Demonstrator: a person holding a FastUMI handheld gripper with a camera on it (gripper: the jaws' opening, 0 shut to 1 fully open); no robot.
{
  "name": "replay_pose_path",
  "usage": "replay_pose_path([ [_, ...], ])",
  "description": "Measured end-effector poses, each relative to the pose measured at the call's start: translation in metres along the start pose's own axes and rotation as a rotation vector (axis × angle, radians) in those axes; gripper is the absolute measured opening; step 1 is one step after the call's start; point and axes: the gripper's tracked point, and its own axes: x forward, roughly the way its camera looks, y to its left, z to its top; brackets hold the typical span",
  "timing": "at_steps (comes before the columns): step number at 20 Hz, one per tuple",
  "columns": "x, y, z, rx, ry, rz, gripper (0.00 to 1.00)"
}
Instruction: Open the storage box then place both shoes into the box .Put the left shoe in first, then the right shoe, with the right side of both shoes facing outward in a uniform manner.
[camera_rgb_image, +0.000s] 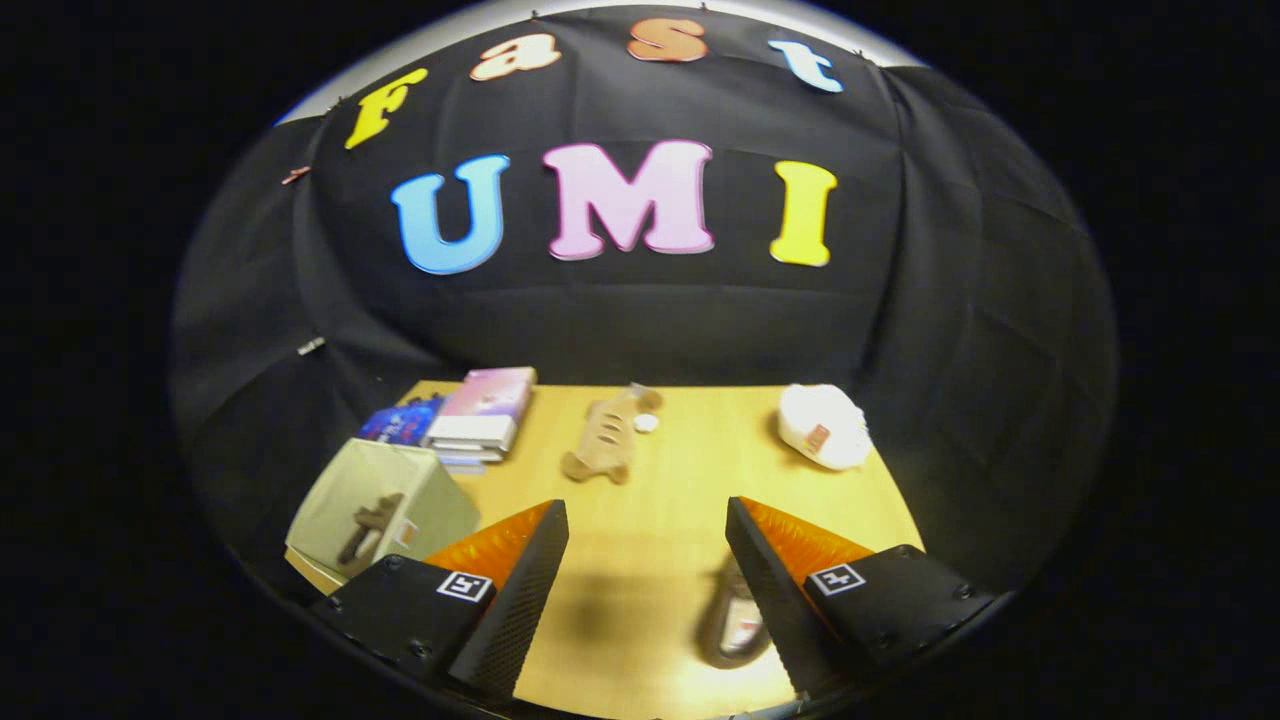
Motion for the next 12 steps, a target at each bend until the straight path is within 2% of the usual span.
replay_pose_path([
  [5, 0.010, -0.079, -0.091, 0.040, 0.158, -0.096, 0.99],
  [8, 0.029, -0.098, -0.144, 0.054, 0.256, -0.100, 0.98],
  [12, 0.068, -0.122, -0.181, -0.017, 0.311, -0.131, 0.97],
])
